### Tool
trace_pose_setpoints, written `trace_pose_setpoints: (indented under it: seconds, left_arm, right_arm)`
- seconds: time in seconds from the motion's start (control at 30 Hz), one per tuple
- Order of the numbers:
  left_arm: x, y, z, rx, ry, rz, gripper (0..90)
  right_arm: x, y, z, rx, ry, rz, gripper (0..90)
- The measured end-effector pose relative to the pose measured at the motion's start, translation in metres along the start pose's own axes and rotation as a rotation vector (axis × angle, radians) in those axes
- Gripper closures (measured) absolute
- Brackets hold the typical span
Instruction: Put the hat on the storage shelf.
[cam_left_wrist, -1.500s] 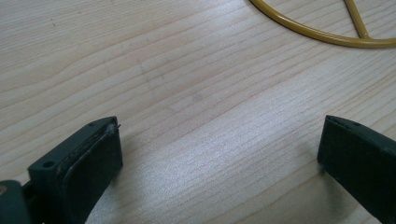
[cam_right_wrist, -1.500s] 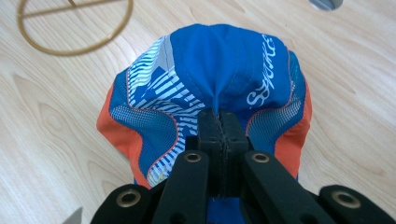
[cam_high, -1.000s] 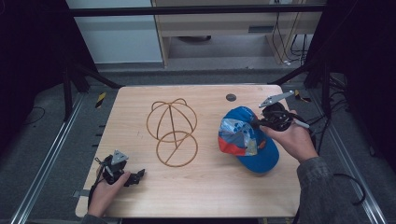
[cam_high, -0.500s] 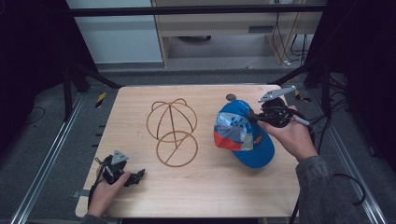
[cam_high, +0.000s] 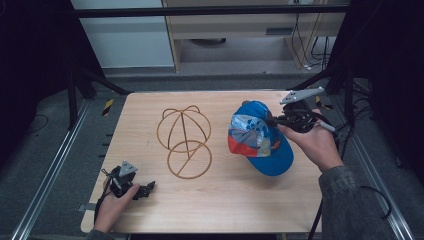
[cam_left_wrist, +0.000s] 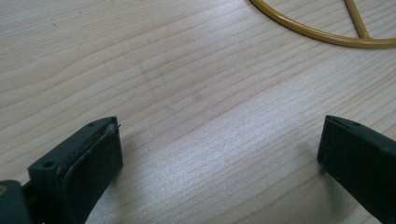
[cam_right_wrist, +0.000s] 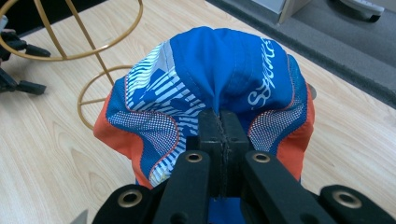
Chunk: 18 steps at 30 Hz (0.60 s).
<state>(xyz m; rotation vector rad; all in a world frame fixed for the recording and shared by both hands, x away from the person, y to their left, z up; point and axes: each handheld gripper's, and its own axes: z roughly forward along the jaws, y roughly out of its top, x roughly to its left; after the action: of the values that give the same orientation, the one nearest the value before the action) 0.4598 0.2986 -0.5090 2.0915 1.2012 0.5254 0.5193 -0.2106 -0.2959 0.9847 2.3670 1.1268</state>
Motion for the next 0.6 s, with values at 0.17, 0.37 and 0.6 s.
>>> trace_pose_setpoints:
  seconds: [0.17,0.37,0.6]
  left_arm:
    - [0.000,0.000,0.000,0.000,0.000,0.000,0.0]
    - [0.000,0.000,0.000,0.000,0.000,0.000,0.0]
    - [0.000,0.000,0.000,0.000,0.000,0.000,0.0]
  right_arm:
    - [0.001,0.003,-0.003,-0.013,-0.005,-0.002,90.0]
    - [0.004,0.008,-0.007,-0.042,0.000,-0.007,90.0]
    - [0.008,0.014,-0.015,-0.090,0.016,0.001,90.0]
